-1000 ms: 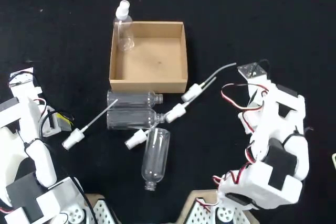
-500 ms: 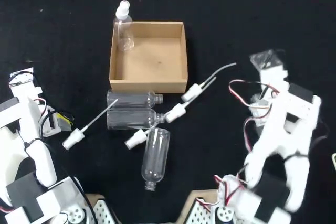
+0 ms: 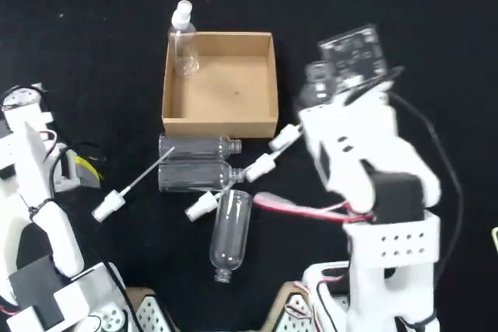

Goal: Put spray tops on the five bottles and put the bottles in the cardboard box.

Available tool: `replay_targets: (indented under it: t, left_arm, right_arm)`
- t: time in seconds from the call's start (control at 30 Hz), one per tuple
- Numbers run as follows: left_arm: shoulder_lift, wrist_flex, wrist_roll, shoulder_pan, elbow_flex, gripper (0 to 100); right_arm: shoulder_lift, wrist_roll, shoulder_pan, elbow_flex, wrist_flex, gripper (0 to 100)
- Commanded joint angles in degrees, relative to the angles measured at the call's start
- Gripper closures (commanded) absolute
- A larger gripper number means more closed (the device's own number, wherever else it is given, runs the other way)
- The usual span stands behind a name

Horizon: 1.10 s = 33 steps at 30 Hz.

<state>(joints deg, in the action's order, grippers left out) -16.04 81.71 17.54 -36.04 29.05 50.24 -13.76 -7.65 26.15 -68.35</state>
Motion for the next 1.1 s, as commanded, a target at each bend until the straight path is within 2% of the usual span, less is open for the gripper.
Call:
replay_targets:
  t: [0.0, 0.17, 0.3, 0.47, 0.57, 0.7, 0.83, 1.07]
  left_arm:
    - [-2.4, 3.2, 5.9, -0.1, -3.8, 72]
    - [-7.3, -4.9, 29.0, -0.1, 5.8, 72]
    - [-14.2, -8.4, 40.4, 3.7, 16.7, 72]
    - [-22.6, -15.6, 46.4, 11.5, 27.2, 72]
    - [-23.5, -19.9, 48.1, 13.6, 30.2, 72]
    - [-20.3, -23.6, 47.8, 13.1, 29.8, 72]
    - [-13.3, -27.3, 48.0, 9.5, 26.3, 72]
    - [-1.4, -23.4, 48.4, 6.5, 13.1, 72]
  right_arm:
    - [1.7, 1.4, -6.2, -2.9, -0.3, 98.8]
    - [2.0, 1.5, -7.2, -1.5, -0.3, 98.8]
    - [1.7, 1.5, -7.3, 1.0, 0.4, 98.8]
    - [2.1, 1.5, -6.9, 5.1, 1.6, 98.8]
    - [2.2, 1.5, -7.1, 7.1, 0.6, 98.8]
    - [2.2, 1.5, -7.3, 9.7, 1.0, 98.8]
    - [2.2, 1.5, -7.4, 10.3, 0.9, 98.8]
    - [2.2, 1.5, -7.5, 10.6, 0.7, 98.8]
